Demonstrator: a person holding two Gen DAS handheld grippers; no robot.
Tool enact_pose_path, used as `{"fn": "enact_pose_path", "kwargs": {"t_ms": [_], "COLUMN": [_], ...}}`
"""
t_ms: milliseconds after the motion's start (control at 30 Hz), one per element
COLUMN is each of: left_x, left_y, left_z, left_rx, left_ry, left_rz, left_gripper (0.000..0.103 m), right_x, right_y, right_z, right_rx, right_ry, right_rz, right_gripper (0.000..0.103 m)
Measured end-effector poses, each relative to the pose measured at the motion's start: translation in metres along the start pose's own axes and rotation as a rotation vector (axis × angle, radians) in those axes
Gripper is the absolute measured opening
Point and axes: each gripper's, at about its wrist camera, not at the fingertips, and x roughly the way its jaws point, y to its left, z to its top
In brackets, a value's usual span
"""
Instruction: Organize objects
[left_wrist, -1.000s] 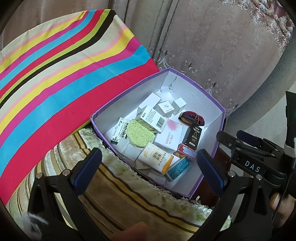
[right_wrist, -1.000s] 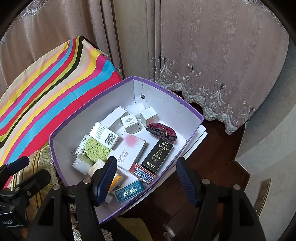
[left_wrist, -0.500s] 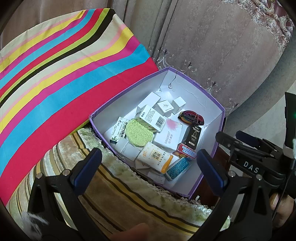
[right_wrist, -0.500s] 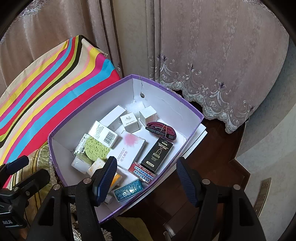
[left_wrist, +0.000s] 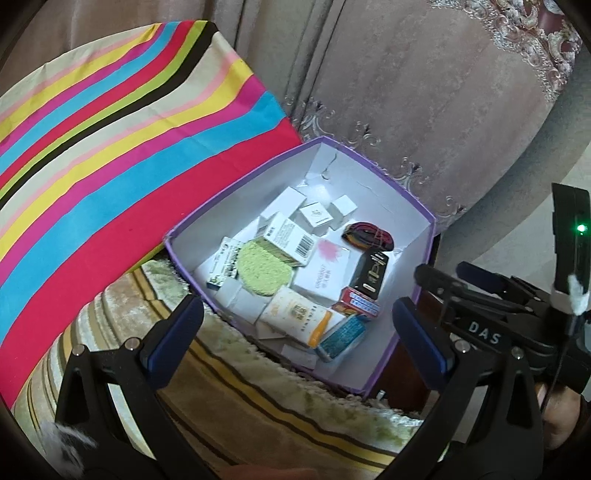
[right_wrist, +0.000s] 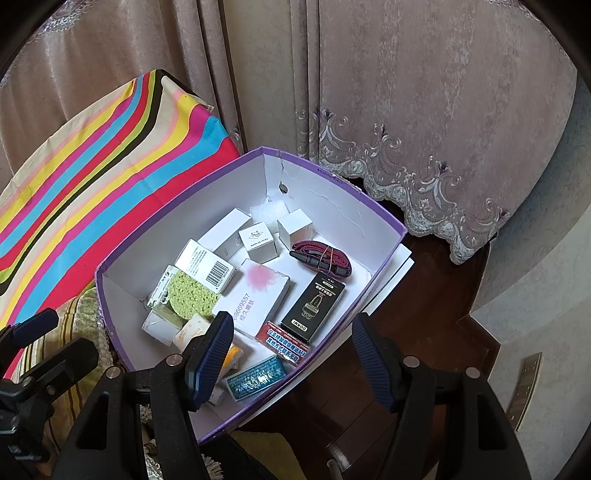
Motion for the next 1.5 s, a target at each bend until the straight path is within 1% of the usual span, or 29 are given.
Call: {"fn": "enact_pose_path", "kwargs": {"t_ms": [67, 133, 200, 267, 300, 333, 367, 433, 467, 533, 567, 600, 667, 733, 767, 833, 900, 933, 1000, 1033, 1067, 1100, 1200, 1300, 1500], "left_x": [0.001, 0.001, -0.003, -0.016, -0.025, -0.035, -0.050, -0.072, -0.089, -0.112, -0.129, -0.139, -0.161, -0.174, -0.181, -0.187, -0.189, -0.188, -0.175, -0.170, -0.167, -0.166, -0.163, -0.160, -0.163], "left_y": [-0.002, -0.002, 0.003, 0.015, 0.024, 0.032, 0.046, 0.069, 0.088, 0.112, 0.129, 0.139, 0.159, 0.173, 0.184, 0.194, 0.199, 0.201, 0.213, 0.218, 0.218, 0.217, 0.220, 0.216, 0.222], "left_z": [0.001, 0.002, 0.003, 0.002, 0.000, -0.003, -0.009, -0.022, -0.036, -0.056, -0.073, -0.085, -0.110, -0.129, -0.141, -0.154, -0.166, -0.170, -0.179, -0.181, -0.182, -0.181, -0.179, -0.176, -0.177], "left_rx": [0.008, 0.005, -0.024, -0.079, -0.109, -0.135, -0.167, -0.224, -0.281, -0.361, -0.418, -0.450, -0.502, -0.549, -0.585, -0.624, -0.639, -0.642, -0.686, -0.704, -0.703, -0.698, -0.708, -0.700, -0.700], "left_ry": [0.004, 0.008, -0.002, -0.035, -0.055, -0.075, -0.099, -0.127, -0.146, -0.168, -0.177, -0.178, -0.191, -0.193, -0.191, -0.183, -0.184, -0.183, -0.144, -0.132, -0.132, -0.127, -0.122, -0.114, -0.118], "left_rz": [-0.002, -0.020, -0.014, -0.012, 0.011, 0.041, 0.089, 0.155, 0.208, 0.292, 0.355, 0.400, 0.490, 0.541, 0.546, 0.547, 0.577, 0.576, 0.542, 0.534, 0.544, 0.552, 0.554, 0.575, 0.569], "left_gripper": [0.103, 0.103, 0.103, 0.103, 0.103, 0.103, 0.103, 0.103, 0.103, 0.103, 0.103, 0.103, 0.103, 0.103, 0.103, 0.103, 0.103, 0.103, 0.103, 0.103, 0.103, 0.103, 0.103, 0.103, 0.103], "right_x": [0.001, 0.002, 0.003, 0.002, 0.000, -0.002, -0.005, -0.011, -0.014, -0.018, -0.020, -0.022, -0.027, -0.029, -0.030, -0.030, -0.031, -0.032, -0.027, -0.020, -0.016, -0.013, -0.013, -0.015, -0.010], "right_y": [0.000, 0.000, 0.000, 0.004, 0.009, 0.017, 0.027, 0.055, 0.067, 0.097, 0.114, 0.133, 0.166, 0.198, 0.215, 0.238, 0.260, 0.270, 0.287, 0.295, 0.300, 0.302, 0.298, 0.298, 0.297], "right_z": [0.000, -0.001, -0.001, 0.000, 0.000, 0.001, 0.002, 0.002, 0.001, 0.001, -0.001, -0.003, -0.011, -0.020, -0.026, -0.035, -0.046, -0.052, -0.063, -0.069, -0.073, -0.074, -0.073, -0.074, -0.068], "right_rx": [0.003, 0.005, 0.003, -0.010, -0.022, -0.044, -0.072, -0.149, -0.180, -0.244, -0.277, -0.319, -0.398, -0.477, -0.519, -0.566, -0.612, -0.638, -0.689, -0.713, -0.723, -0.722, -0.717, -0.724, -0.712], "right_ry": [0.003, 0.005, 0.007, 0.004, 0.001, -0.004, -0.009, -0.019, -0.019, -0.011, -0.001, 0.004, -0.001, 0.007, 0.018, 0.038, 0.049, 0.050, 0.067, 0.083, 0.080, 0.084, 0.083, 0.080, 0.105], "right_rz": [0.000, -0.004, -0.001, 0.010, 0.022, 0.042, 0.065, 0.127, 0.155, 0.240, 0.283, 0.326, 0.374, 0.400, 0.424, 0.452, 0.462, 0.462, 0.440, 0.421, 0.405, 0.394, 0.397, 0.391, 0.413], "right_gripper": [0.068, 0.068, 0.068, 0.068, 0.068, 0.068, 0.068, 0.069, 0.072, 0.074, 0.074, 0.074, 0.077, 0.078, 0.079, 0.081, 0.082, 0.084, 0.087, 0.094, 0.103, 0.103, 0.103, 0.103, 0.103]}}
